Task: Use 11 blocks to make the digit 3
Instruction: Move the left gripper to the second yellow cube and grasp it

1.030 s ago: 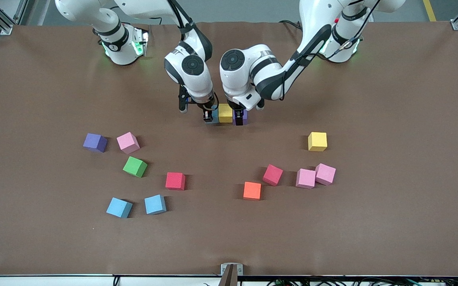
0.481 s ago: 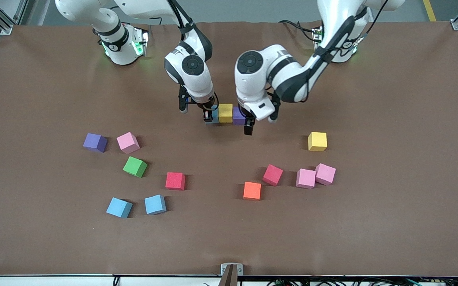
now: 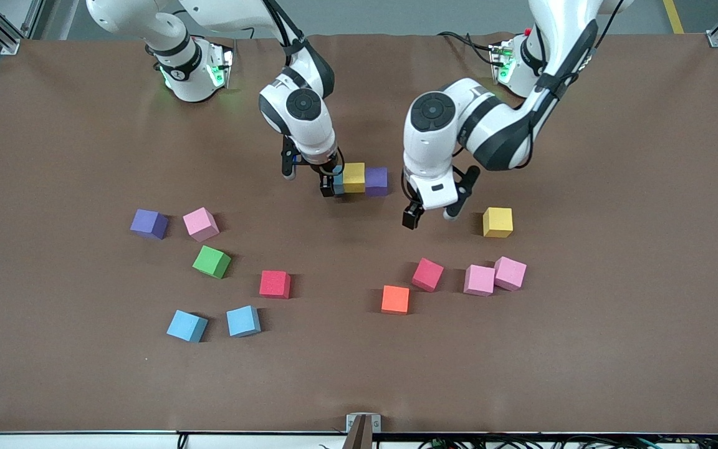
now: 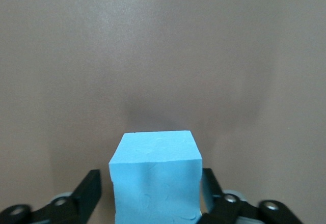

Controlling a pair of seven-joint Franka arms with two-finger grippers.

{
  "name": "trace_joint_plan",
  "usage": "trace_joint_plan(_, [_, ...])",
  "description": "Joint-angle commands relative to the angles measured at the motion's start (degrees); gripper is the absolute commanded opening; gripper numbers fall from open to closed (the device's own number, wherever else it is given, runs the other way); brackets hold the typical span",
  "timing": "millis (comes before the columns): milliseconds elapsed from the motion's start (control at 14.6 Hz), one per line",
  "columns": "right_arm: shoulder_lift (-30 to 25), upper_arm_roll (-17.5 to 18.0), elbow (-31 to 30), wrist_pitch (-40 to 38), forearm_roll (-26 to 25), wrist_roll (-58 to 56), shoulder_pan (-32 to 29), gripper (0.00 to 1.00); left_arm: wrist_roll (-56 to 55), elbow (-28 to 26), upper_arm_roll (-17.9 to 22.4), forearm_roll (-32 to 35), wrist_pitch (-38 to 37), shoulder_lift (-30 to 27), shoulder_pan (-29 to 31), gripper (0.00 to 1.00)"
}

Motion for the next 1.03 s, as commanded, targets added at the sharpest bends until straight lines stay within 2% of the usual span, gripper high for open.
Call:
trace_joint_plan(0, [0.88,-0.18,0.84,0.2,0.32,0.69,0.21,1.0,12.94,-2.42,-0.46,-0.93,-0.72,-2.29,3.17,0.98])
trace_joint_plan(549, [0.79,-0.18,1.02,-1.82,-0.04,-1.68,0.3,1.0,48.7,-8.57,-0.72,-1.01,-0.72,-7.91,11.43,0.99])
trace_joint_plan(687, [0.79,-0.18,1.02,-1.99,0.05,-1.68,0.12,1.0,59.87,-10.94,-0.9,-3.64,-0.72,-9.84,14.24,1.0])
trace_joint_plan(824, [0.7,-0.26,1.19,-3.22,0.05,-1.77,0.03,1.0,65.61,-13.66,-0.9,-4.79,-0.64,-12.13,16.88,1.0])
trace_joint_plan(961, [0.7,-0.26,1.98,-5.24,-0.04,-2.03,0.03,1.0,66.77,-15.16,-0.9,-5.14,-0.37,-12.75,17.94,1.0])
